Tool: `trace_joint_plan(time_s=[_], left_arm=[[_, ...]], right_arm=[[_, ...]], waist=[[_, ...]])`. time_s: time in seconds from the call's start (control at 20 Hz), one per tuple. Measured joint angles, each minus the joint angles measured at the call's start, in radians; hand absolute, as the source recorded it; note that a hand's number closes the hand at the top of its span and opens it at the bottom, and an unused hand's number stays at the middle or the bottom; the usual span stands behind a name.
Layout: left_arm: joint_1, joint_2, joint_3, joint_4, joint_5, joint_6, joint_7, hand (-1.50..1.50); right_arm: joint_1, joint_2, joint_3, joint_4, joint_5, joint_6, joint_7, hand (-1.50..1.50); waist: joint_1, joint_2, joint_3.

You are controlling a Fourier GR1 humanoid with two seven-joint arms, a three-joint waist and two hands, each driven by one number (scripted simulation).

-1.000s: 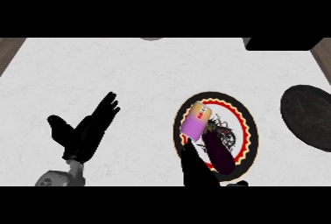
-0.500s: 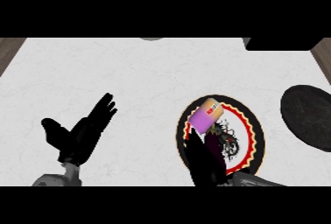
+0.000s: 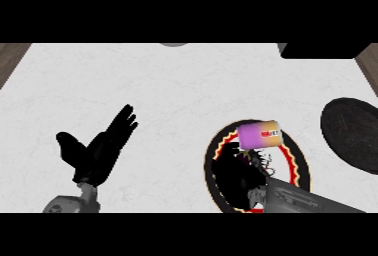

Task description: Pick the eggplant from the plate and place it in the pan

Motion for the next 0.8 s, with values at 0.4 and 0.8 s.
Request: trace_joint_plan(time_s=[0.4, 0.8], left_arm=[[0.011, -0.005, 0.02, 0.002, 0.003, -0.019, -0.008, 0.0], [0.063, 0.013, 0.084, -0.008, 0.012, 0.018, -0.023, 0.0]], right_arm=[[0.045, 0.035, -0.076, 0.056, 0.053, -0.142, -0.037, 1.5], [0.373, 0.182, -0.529, -0.012, -0.215, -0.237, 0.309, 1.5]], waist=[[-0.014, -0.006, -0.001], [-0.152, -0.012, 0.009]])
